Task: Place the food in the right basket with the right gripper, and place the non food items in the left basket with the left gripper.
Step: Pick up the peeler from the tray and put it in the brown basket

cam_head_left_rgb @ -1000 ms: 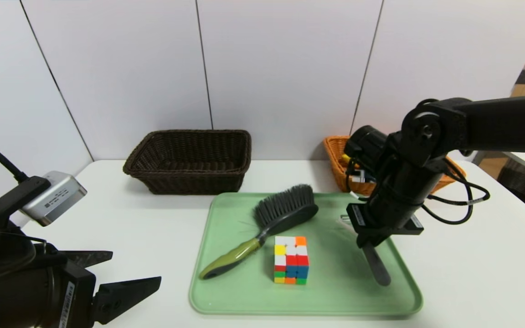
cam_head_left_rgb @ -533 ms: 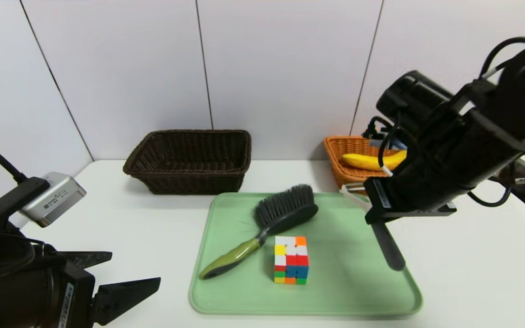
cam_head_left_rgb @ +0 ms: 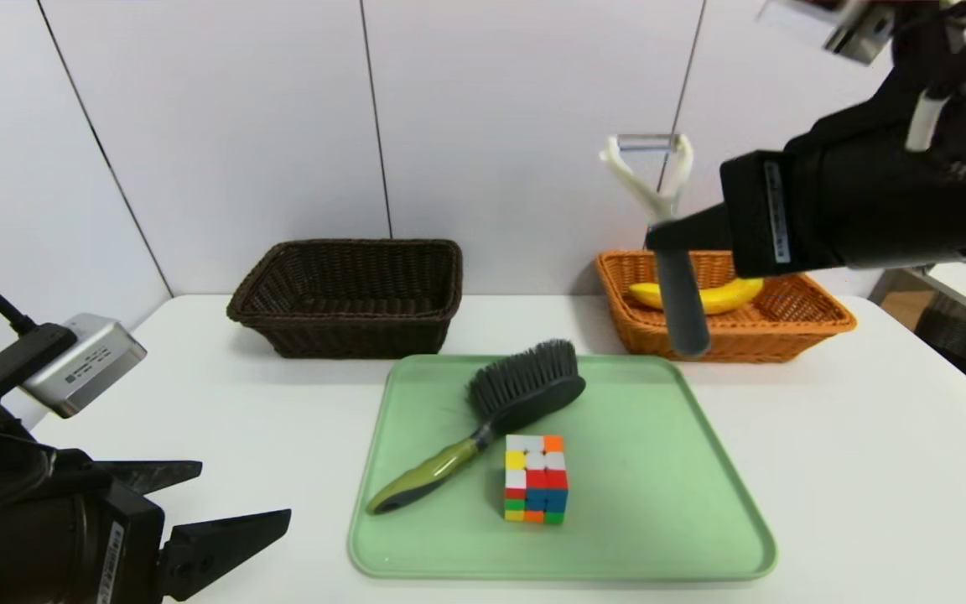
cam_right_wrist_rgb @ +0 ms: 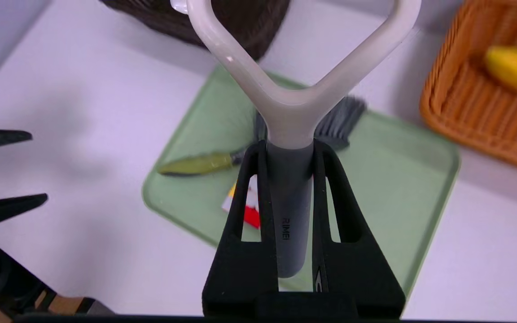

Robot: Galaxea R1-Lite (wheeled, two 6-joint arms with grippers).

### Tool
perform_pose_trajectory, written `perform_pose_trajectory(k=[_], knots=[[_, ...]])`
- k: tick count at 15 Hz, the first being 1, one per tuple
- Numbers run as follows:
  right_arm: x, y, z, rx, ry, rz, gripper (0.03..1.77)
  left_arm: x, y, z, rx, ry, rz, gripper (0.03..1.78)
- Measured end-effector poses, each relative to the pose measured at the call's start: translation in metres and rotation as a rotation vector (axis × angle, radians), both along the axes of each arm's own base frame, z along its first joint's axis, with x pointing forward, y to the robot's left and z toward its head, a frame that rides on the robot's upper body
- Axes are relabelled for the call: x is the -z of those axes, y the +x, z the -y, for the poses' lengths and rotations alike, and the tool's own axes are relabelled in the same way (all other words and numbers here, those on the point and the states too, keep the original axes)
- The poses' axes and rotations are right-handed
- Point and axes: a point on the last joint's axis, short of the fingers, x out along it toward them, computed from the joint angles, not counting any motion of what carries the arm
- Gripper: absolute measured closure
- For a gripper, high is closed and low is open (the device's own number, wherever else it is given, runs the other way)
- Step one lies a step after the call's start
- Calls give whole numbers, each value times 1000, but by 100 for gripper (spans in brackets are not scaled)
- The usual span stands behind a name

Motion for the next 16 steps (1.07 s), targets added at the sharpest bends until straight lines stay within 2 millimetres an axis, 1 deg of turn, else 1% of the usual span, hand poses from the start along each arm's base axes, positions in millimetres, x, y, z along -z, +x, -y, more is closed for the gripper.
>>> perform_pose_trajectory(k=[3, 6, 8, 14, 16], knots=[[-9, 1, -4, -67, 1, 202, 156, -2, -3, -2, 1, -9, 12, 12], [-6, 18, -23, -93, 11, 373, 156, -3, -5, -3, 1, -15, 19, 12], [1, 36, -40, -89, 43, 430, 156, -2, -6, -4, 1, -15, 21, 12], [48, 107, -110, -100, 74, 562, 156, -2, -6, -4, -1, -28, 36, 12], [59, 131, -133, -96, 102, 620, 156, -3, -5, -4, 1, -29, 39, 12]])
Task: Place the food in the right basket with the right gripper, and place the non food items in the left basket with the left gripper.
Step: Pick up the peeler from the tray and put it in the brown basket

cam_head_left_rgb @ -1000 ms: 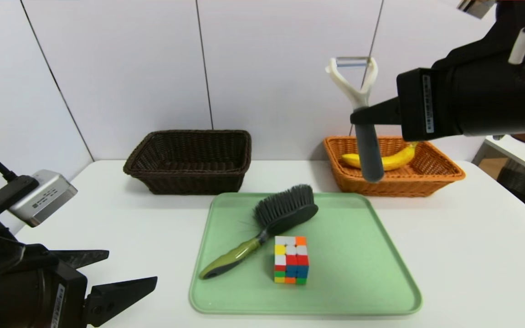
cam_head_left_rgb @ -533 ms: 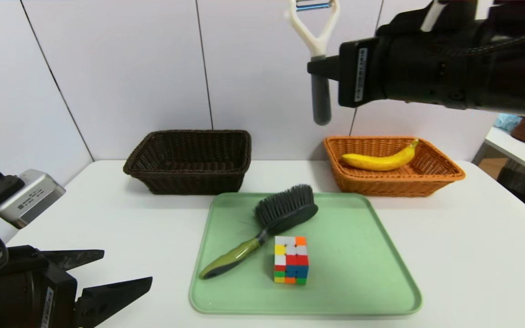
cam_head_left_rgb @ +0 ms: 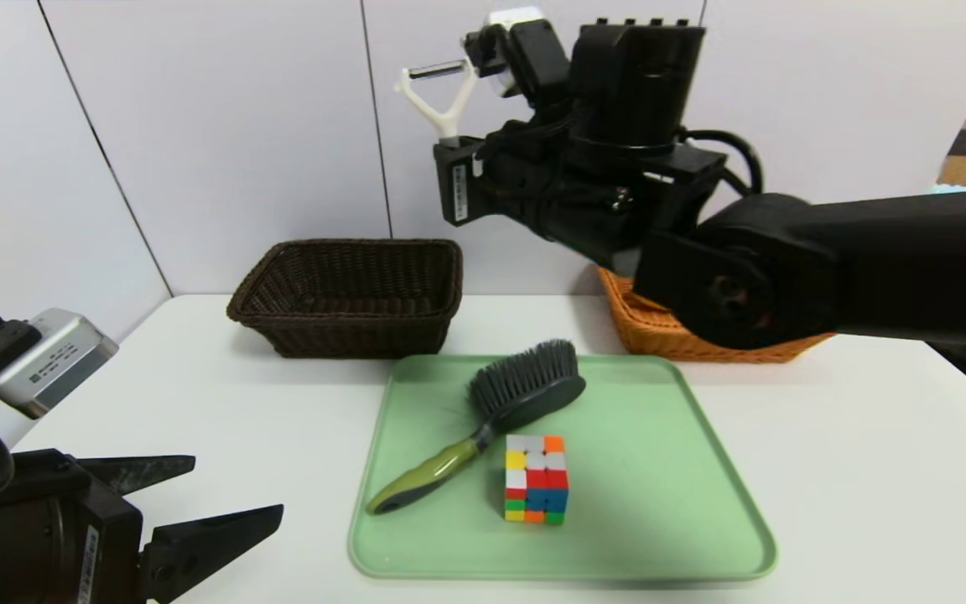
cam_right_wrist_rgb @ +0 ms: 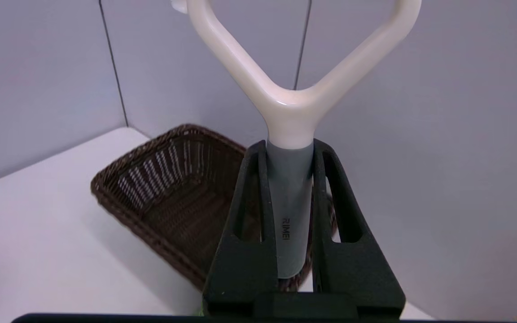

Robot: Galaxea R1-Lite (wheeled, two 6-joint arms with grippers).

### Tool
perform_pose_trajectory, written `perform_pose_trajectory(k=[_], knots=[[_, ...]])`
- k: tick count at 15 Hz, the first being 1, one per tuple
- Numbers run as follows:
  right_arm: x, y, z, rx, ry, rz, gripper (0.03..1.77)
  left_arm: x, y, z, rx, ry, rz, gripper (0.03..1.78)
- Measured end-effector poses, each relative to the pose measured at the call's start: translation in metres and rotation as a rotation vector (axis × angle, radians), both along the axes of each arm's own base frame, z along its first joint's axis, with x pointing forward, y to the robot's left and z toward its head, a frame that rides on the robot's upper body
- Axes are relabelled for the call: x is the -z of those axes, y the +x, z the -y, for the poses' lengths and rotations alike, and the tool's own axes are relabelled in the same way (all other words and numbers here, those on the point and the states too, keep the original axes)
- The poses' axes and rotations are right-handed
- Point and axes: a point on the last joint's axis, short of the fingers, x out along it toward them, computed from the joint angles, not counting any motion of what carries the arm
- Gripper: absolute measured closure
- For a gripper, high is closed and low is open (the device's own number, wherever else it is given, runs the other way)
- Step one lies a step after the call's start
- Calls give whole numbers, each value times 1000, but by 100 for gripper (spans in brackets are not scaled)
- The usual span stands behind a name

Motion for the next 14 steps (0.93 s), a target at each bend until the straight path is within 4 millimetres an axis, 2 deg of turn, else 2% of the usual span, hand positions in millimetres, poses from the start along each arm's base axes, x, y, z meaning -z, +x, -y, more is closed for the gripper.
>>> perform_pose_trajectory(k=[3, 7, 11, 14], knots=[[17, 30, -29, 0, 43, 61, 156, 0, 0, 0, -2, -1, 1, 12], [64, 50, -58, -41, -13, 24, 156, 1, -2, -1, -5, -2, 1, 12], [100, 62, -68, -44, -56, -20, 156, 7, -5, -3, -5, 8, -9, 12], [110, 68, -67, -36, -71, -35, 156, 8, -5, -4, -5, 13, -12, 12]])
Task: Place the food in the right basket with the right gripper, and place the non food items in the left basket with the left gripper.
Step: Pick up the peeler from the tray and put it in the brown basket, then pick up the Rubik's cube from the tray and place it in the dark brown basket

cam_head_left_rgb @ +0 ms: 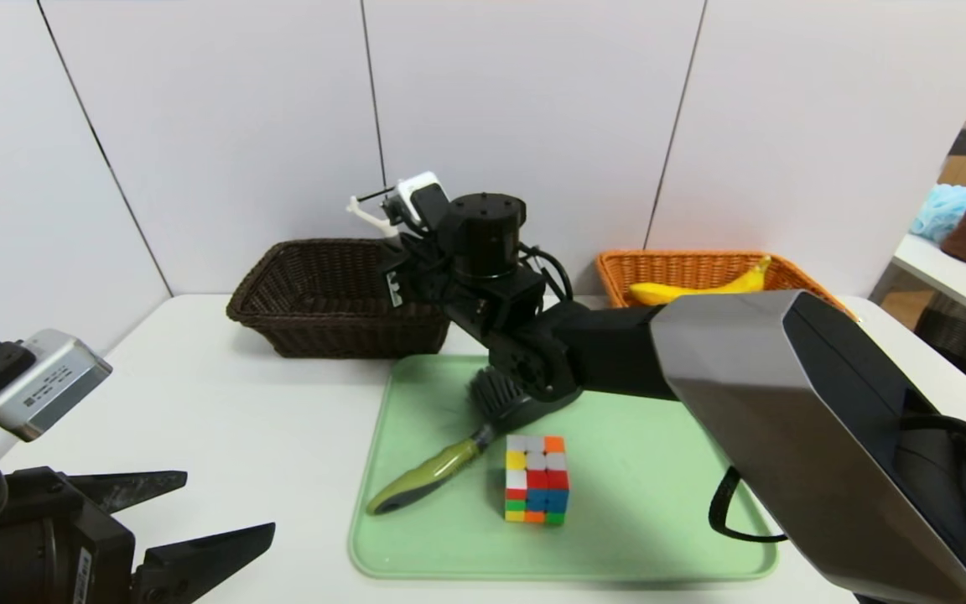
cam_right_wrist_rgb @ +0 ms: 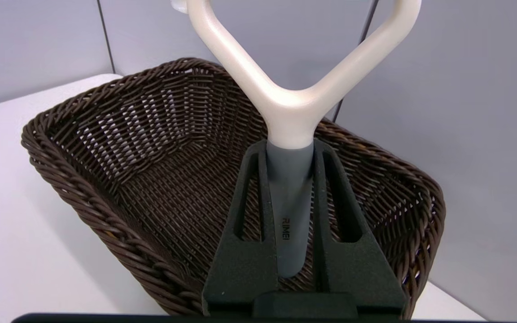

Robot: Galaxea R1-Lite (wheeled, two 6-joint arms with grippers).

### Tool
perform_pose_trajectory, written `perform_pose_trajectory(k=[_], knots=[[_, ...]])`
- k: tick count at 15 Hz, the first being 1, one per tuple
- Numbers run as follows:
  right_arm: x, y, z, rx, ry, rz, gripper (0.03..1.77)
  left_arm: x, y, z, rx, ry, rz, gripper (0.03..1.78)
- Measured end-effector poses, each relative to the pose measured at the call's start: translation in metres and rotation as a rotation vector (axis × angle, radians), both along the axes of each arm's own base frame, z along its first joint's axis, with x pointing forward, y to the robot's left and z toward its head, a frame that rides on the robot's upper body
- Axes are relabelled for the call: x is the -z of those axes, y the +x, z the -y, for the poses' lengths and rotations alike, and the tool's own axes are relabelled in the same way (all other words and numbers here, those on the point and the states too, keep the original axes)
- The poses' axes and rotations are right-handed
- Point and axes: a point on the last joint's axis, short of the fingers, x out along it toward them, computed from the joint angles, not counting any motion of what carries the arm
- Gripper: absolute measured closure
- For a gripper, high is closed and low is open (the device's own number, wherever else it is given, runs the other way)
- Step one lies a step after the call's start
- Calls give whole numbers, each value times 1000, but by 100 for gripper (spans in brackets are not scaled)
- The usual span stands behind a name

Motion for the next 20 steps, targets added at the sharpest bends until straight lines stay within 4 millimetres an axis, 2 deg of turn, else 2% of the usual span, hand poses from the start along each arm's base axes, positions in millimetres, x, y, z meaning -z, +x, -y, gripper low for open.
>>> perform_pose_trajectory(k=[8, 9, 12, 14, 18, 20], knots=[[9, 8, 4, 19, -28, -2, 156, 1, 1, 0, 0, 4, -6, 12], [10, 9, 5, 19, -31, -2, 145, 2, 1, 0, 0, 5, -7, 12], [11, 10, 5, 23, -33, -2, 99, 5, 0, 0, 0, 11, -15, 12], [11, 10, 5, 23, -37, 1, 80, 5, 0, 0, 0, 13, -18, 12], [4, 9, 8, 32, -33, 14, 51, 4, 1, 1, 1, 4, -6, 12], [-12, 5, 12, 42, -24, 38, 41, 4, 1, 1, 2, 3, -4, 12]])
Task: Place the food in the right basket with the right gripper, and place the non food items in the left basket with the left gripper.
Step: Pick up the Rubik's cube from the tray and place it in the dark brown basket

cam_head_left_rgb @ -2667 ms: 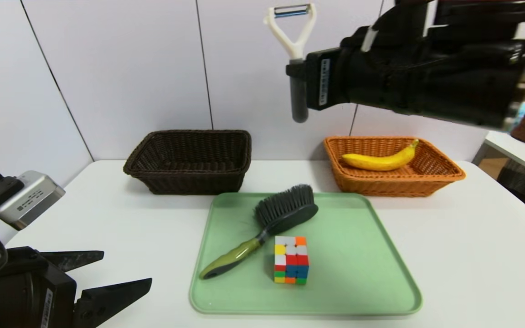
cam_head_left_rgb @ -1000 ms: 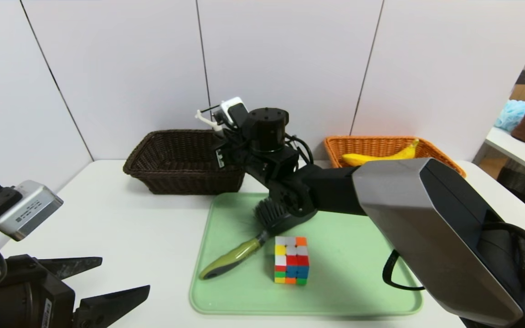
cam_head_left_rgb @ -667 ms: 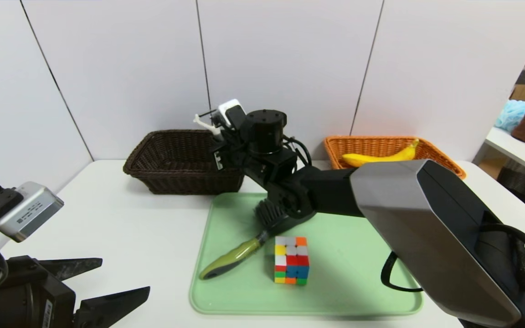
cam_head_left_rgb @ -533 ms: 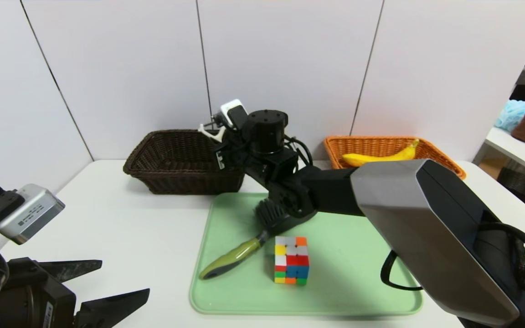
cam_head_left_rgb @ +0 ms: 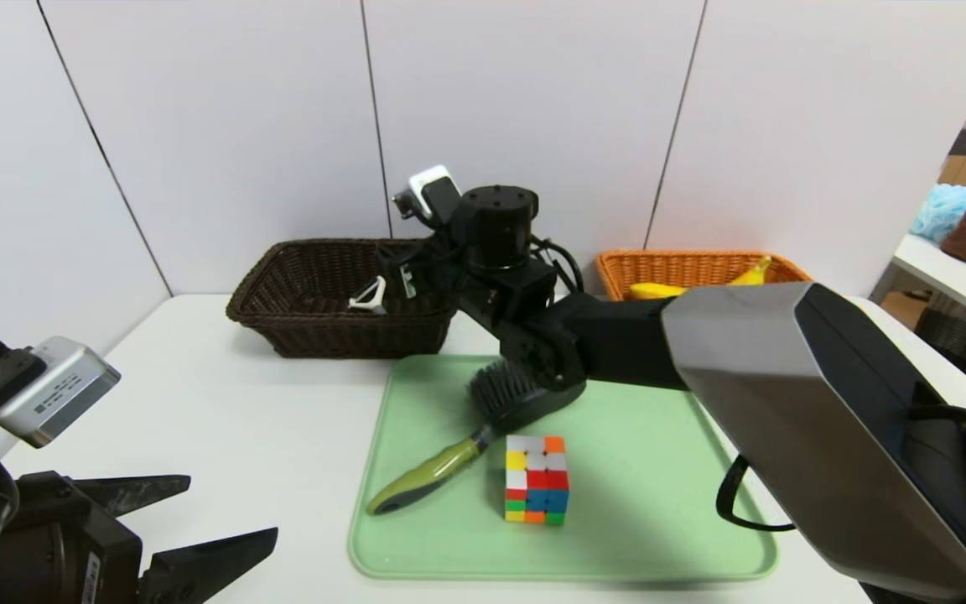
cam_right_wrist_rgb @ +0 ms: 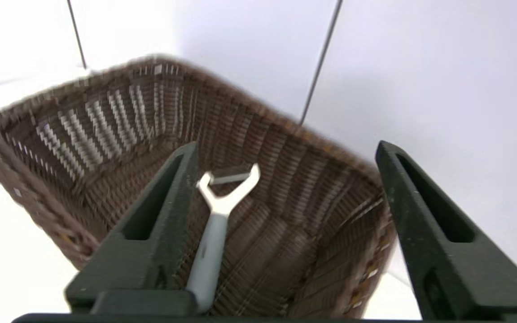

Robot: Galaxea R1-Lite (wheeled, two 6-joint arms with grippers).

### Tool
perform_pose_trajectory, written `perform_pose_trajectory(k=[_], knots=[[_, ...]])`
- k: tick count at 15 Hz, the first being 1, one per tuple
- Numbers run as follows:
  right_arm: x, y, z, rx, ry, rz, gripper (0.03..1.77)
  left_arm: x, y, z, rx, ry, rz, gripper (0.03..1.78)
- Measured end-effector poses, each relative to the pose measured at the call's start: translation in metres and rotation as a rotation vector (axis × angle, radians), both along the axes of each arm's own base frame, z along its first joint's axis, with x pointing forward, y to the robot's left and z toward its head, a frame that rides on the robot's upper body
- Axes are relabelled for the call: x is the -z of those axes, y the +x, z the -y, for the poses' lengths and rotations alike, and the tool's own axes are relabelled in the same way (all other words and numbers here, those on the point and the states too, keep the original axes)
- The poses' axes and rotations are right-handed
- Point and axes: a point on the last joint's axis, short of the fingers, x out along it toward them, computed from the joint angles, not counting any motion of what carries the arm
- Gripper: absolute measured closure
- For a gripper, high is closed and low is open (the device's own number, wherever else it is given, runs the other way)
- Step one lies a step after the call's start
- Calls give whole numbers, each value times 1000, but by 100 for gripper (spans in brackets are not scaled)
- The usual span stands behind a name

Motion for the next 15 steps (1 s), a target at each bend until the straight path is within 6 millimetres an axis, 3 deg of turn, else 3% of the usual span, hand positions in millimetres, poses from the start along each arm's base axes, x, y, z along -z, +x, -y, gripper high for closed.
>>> perform_pose_trajectory(k=[4, 7, 9, 12, 15], knots=[[-66, -28, 26, 50, 30, 20, 29, -3, 3, 2, -1, -22, 29, 12], [-117, -70, 62, 66, 20, -5, 22, -1, 3, 2, -3, -19, 23, 12], [-139, -108, 92, 86, -12, -47, 19, 1, 3, 2, -4, -18, 18, 12], [-144, -163, 138, 151, -67, -154, 16, 5, 5, 3, -2, -22, 23, 12], [-118, -211, 185, 224, -136, -323, 14, 8, 4, 3, 0, -17, 16, 12]])
